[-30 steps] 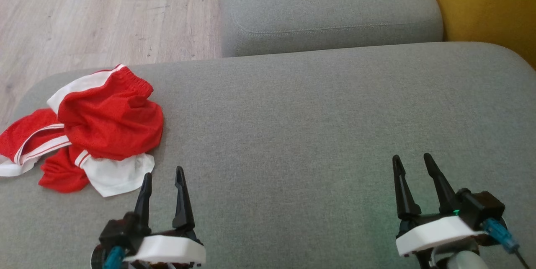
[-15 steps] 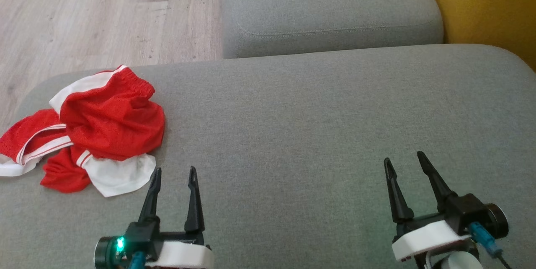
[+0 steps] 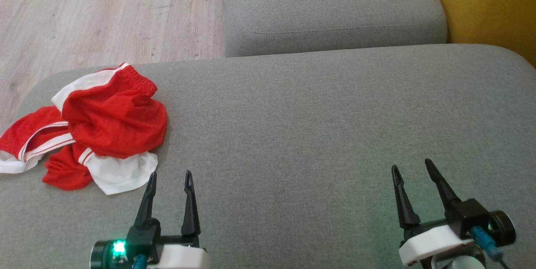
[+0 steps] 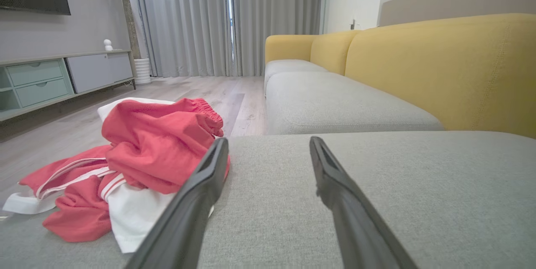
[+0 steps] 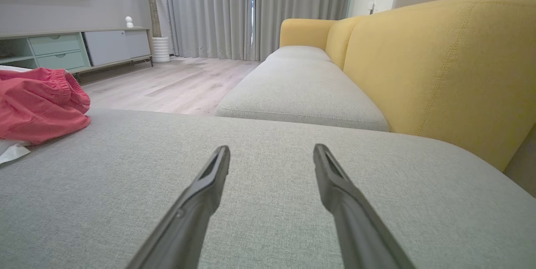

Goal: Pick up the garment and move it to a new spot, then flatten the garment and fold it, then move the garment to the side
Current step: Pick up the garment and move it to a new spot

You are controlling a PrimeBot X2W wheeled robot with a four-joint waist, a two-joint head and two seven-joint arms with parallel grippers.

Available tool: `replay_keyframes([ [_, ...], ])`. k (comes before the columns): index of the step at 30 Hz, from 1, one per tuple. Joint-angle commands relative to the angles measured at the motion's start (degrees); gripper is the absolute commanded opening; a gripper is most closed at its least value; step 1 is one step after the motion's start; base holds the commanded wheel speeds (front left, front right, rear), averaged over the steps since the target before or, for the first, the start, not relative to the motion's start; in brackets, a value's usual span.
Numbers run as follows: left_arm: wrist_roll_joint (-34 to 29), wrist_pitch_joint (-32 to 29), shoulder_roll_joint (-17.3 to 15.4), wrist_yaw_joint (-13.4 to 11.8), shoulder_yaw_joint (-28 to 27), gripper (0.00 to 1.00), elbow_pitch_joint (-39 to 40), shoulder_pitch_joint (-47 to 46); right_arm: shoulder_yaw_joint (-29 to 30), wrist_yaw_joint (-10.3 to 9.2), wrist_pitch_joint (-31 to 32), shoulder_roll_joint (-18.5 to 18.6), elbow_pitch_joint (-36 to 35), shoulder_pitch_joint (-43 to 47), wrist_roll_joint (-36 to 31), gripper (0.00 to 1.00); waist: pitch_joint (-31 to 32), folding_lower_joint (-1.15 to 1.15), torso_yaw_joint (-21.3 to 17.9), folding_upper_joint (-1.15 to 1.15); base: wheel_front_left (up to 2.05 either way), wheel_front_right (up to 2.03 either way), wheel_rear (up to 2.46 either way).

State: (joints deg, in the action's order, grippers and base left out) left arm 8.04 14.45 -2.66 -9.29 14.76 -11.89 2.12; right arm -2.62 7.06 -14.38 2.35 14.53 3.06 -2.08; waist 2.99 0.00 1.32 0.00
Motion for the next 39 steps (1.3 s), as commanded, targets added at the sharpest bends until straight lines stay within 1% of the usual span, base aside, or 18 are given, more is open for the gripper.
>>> replay_keyframes([
  [1, 0.44, 0.55, -0.21, 0.13, -2.33, 1.00, 0.95, -2.99, -0.78, 0.43, -0.62, 0.54, -1.33, -1.65, 0.22, 1.00, 0.01, 0.00, 0.06, 0.00, 0.00, 0.00, 0.00],
  [8, 0.42, 0.55, -0.21, 0.84, -3.82, 1.00, -1.24, -3.07, -0.11, 0.43, -0.62, 0.54, -0.74, -1.33, 0.63, 1.00, 0.57, 0.00, 0.18, 0.00, 0.00, 0.00, 0.00],
  [13, 0.24, 0.55, -0.21, -0.06, -4.18, 1.00, -1.66, -2.83, 0.27, 0.43, -0.62, 0.53, -0.62, -1.02, 0.91, 1.00, 0.78, 0.00, 0.80, 0.00, 0.00, 0.00, 0.00],
  [17, -0.13, 0.55, -0.21, -0.45, -3.96, 1.00, -1.76, -2.73, 0.44, 0.43, -0.62, 0.53, -0.75, -0.62, 0.80, 1.00, 0.70, 0.00, 2.53, 0.00, 0.00, 0.00, 0.00],
  [23, -0.64, 0.55, -0.21, -1.13, -3.72, 1.00, -1.77, -2.74, 0.08, 0.43, -0.62, 0.53, -0.74, -0.49, 1.19, 1.00, 0.44, 0.00, 7.31, 0.00, 0.00, 0.00, 0.00],
  [30, -1.90, 0.55, -0.21, -0.95, -4.14, 1.00, -1.74, -3.05, 0.00, 0.43, -0.62, 0.53, -0.83, -0.66, 2.14, 1.00, -0.72, 0.00, 15.12, 0.00, 0.00, 0.00, 0.00],
  [33, -2.90, 0.55, -0.21, -1.17, -4.88, 1.00, -1.30, -3.26, -0.17, 0.43, -0.62, 0.53, -0.93, -1.06, 2.22, 1.00, -1.44, 0.00, 18.27, 0.00, 0.00, 0.00, 0.00],
  [34, -3.12, 0.55, -0.21, -1.26, -5.42, 1.00, -1.07, -3.11, -0.42, 0.43, -0.62, 0.53, -0.97, -1.39, 2.23, 1.00, -1.87, 0.00, 19.86, 0.00, 0.00, 0.00, 0.00],
  [39, -3.31, 0.55, -0.21, -1.55, -6.71, 1.00, -0.27, -2.50, -0.90, 0.43, -0.62, 0.53, -0.79, -1.94, 2.17, 1.00, -2.85, 0.00, 22.42, 0.00, 0.00, 0.00, 0.00],
])
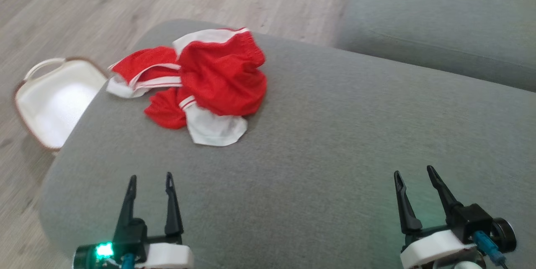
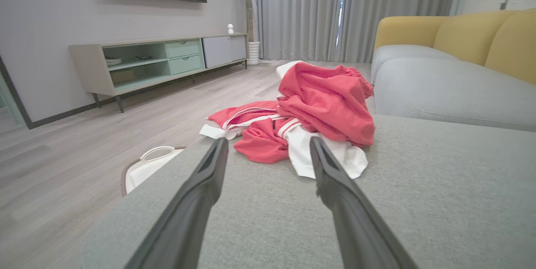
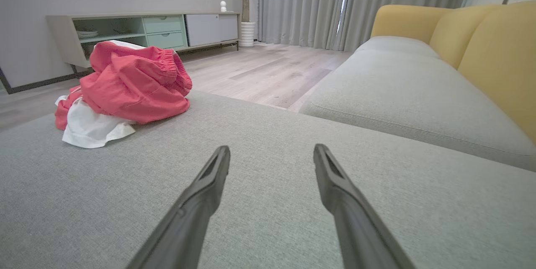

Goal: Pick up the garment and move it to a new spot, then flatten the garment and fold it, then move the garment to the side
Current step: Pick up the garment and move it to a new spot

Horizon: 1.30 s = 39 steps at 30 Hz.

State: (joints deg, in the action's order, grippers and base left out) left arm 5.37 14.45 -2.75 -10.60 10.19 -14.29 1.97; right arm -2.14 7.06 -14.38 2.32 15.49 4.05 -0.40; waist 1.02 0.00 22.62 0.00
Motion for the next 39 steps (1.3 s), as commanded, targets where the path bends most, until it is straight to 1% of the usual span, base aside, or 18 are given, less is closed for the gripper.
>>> replay_keyframes([
  [1, -0.86, 0.55, -0.13, -0.31, -2.40, 1.00, 2.44, -2.37, -1.37, 0.43, -0.62, 0.56, -1.74, -3.02, 0.51, 1.00, -1.12, 0.00, 1.37, 0.00, 0.00, 0.00, 0.00],
  [8, -3.11, 0.55, -0.55, -1.00, -3.59, 1.00, 5.98, -3.11, -1.26, 0.43, -0.62, 0.55, -1.59, -3.88, 0.17, 1.00, -3.08, 0.00, 0.97, 0.00, 0.00, 0.00, 0.00],
  [12, -3.58, 0.55, -2.18, -0.22, -4.81, 1.00, 10.15, -6.17, -0.63, 0.43, -0.62, 0.55, -1.84, -4.78, 0.50, 1.00, -5.72, 0.00, -0.26, 0.00, 0.00, 0.00, 0.00],
  [15, -4.06, 0.55, -4.81, 1.87, -5.29, 1.00, 12.64, -11.52, -0.48, 0.43, -0.62, 0.55, -2.48, -5.83, -0.81, 1.00, -8.67, 0.00, -1.29, 0.00, 0.00, 0.00, 0.00],
  [17, -4.08, 0.55, -7.02, 3.78, -5.71, 1.00, 13.25, -16.66, -0.47, 0.43, -0.62, 0.55, -2.86, -6.90, -2.00, 1.00, -10.87, 0.00, -2.17, 0.00, 0.00, 0.00, 0.00],
  [20, -4.03, -0.14, -10.72, 7.39, -5.85, 1.00, 11.78, -25.61, -0.63, 0.43, -0.62, 0.68, -3.42, -8.65, -4.19, 1.00, -14.48, 0.00, -3.83, 0.00, 0.00, 0.00, 0.00],
  [22, -4.16, -2.71, -12.73, 9.93, -5.24, 1.00, 10.50, -32.10, -0.98, 0.43, -0.62, 1.42, -3.83, -9.67, -5.08, 1.00, -16.78, 0.00, -4.98, 0.00, 0.00, 0.00, 0.00],
  [25, -3.37, -7.59, -14.23, 13.39, -4.25, 1.00, 6.74, -42.03, -1.12, 0.43, -0.62, 3.02, -4.50, -10.63, -5.67, 1.00, -19.93, 0.00, -6.31, 0.00, 0.00, 0.00, 0.00],
  [29, -2.32, -13.25, -14.76, 15.78, -2.64, 1.00, -2.75, -53.97, -0.92, 0.43, -0.62, 5.16, -5.44, -11.64, -6.13, 1.00, -23.89, 0.00, -7.92, 0.00, 0.00, 0.00, 0.00],
  [32, -0.98, -18.53, -14.46, 16.90, -1.10, 1.00, -12.28, -60.74, -0.67, 0.43, -0.62, 6.49, -6.26, -12.05, -6.37, 1.00, -26.08, 0.00, -8.80, 0.00, 0.00, 0.00, 0.00],
  [35, 1.64, -23.25, -13.44, 17.70, 0.77, 1.00, -21.01, -65.40, -0.44, 0.43, -0.62, 7.58, -6.97, -11.59, -6.48, 1.00, -27.46, 0.00, -9.14, 0.00, 0.00, 0.00, 0.00],
  [39, 4.34, -26.65, -12.53, 18.03, 5.60, 1.00, -29.33, -69.22, 0.26, 0.43, -0.62, 8.88, -7.99, -10.98, -6.43, 1.00, -29.11, 0.00, -9.03, 0.00, 0.00, 0.00, 0.00],
])
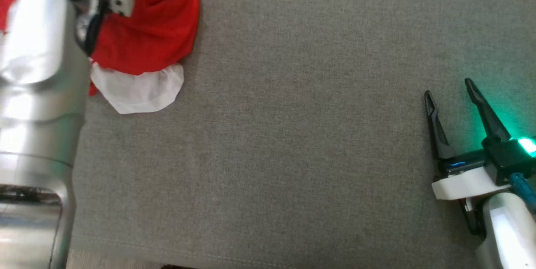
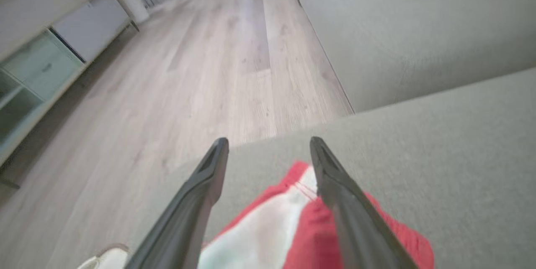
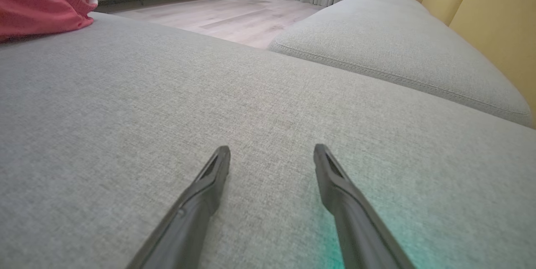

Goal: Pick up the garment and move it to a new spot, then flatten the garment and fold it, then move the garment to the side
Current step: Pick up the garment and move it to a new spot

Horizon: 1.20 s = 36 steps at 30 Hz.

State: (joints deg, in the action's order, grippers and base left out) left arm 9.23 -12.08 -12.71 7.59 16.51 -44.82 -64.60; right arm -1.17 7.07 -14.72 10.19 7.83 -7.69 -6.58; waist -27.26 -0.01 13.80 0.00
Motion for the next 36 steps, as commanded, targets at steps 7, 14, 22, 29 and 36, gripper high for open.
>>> replay_keyframes([
  [7, 6.19, -3.71, -3.04, -0.12, 8.44, 1.00, -9.13, -3.18, -0.02, 0.42, -0.28, 2.04, -2.04, 1.52, -0.17, 1.00, -2.01, 0.01, 0.03, 0.00, 0.00, 0.00, 0.00],
  [14, 9.00, 2.08, -3.99, -0.11, 12.15, 0.00, -11.55, -4.43, 0.43, 0.42, -0.28, 2.39, -2.91, 2.62, -0.52, 1.00, -1.73, 0.01, 1.37, 0.00, 0.00, 0.00, 0.00],
  [22, 10.35, 12.88, -3.70, -0.11, 13.87, 0.00, -12.98, -8.91, -1.17, 0.42, -0.28, 0.83, -1.60, 2.46, -0.11, 1.00, 3.31, 0.01, 1.71, 0.00, 0.00, 0.00, 0.00],
  [29, 9.96, 17.50, -4.11, -0.10, 16.91, 0.00, -12.09, -13.18, -2.62, 0.42, -0.28, -2.77, 0.21, 1.66, 0.82, 1.00, 10.29, 0.01, -1.76, 0.00, 0.00, 0.00, 0.00],
  [36, 12.27, 17.81, -4.04, -0.10, 22.46, 0.00, -7.73, -16.28, -2.82, 0.42, -0.28, -6.06, 1.26, 2.84, 1.74, 1.00, 18.02, 0.01, -8.70, 0.00, 0.00, 0.00, 0.00],
])
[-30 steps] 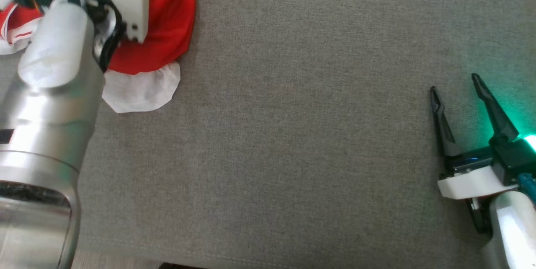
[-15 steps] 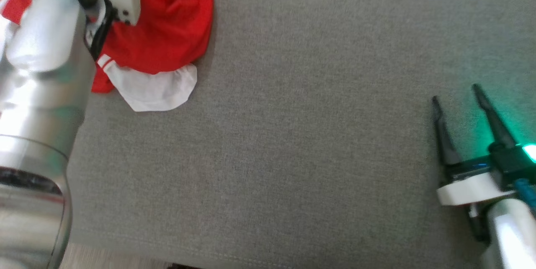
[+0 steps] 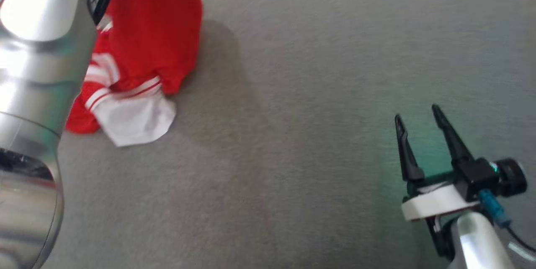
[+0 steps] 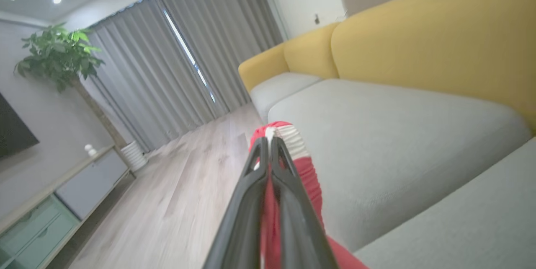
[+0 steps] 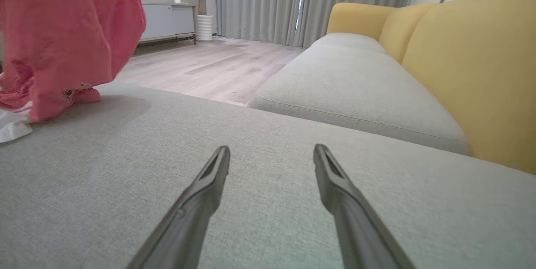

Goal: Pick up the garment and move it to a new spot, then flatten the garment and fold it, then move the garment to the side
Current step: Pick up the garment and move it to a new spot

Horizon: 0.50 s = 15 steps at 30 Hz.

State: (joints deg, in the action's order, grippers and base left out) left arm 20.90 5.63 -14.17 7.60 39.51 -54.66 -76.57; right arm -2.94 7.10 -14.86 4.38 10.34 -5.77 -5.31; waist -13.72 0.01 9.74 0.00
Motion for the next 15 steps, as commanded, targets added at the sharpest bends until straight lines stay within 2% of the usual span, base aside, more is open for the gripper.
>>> replay_keyframes([
  [1, 1.21, -0.08, -2.63, -0.11, 0.28, 0.00, 2.89, -4.66, -1.08, 0.39, -0.14, -0.56, -1.18, 1.20, 0.67, 1.00, 5.55, -0.01, -5.92, 0.00, 0.00, 0.00, 0.00],
  [7, 7.47, -1.82, -2.18, -0.11, 3.41, 0.00, 6.85, -6.18, -1.96, 0.39, -0.14, -1.42, -2.93, 2.47, 2.20, 1.00, 9.93, -0.01, -14.48, 0.00, 0.00, 0.00, 0.00],
  [11, 11.74, -1.10, -1.37, -0.11, 3.86, 0.00, 8.00, -6.13, -3.53, 0.39, -0.14, -1.47, -4.07, 3.09, 6.05, 1.00, 11.50, -0.01, -20.71, 0.00, 0.00, 0.00, 0.00],
  [13, 15.51, -0.48, 0.79, -0.11, 3.78, 0.00, 8.96, -5.67, -4.18, 0.39, -0.14, -1.48, -4.92, 3.40, 8.10, 1.00, 11.55, -0.01, -24.13, 0.00, 0.00, 0.00, 0.00],
  [15, 17.44, 0.07, 2.27, -0.11, 4.21, 0.00, 9.56, -5.14, -4.48, 0.39, -0.14, -1.49, -5.38, 3.53, 8.67, 1.00, 11.40, -0.01, -25.59, 0.00, 0.00, 0.00, 0.00],
])
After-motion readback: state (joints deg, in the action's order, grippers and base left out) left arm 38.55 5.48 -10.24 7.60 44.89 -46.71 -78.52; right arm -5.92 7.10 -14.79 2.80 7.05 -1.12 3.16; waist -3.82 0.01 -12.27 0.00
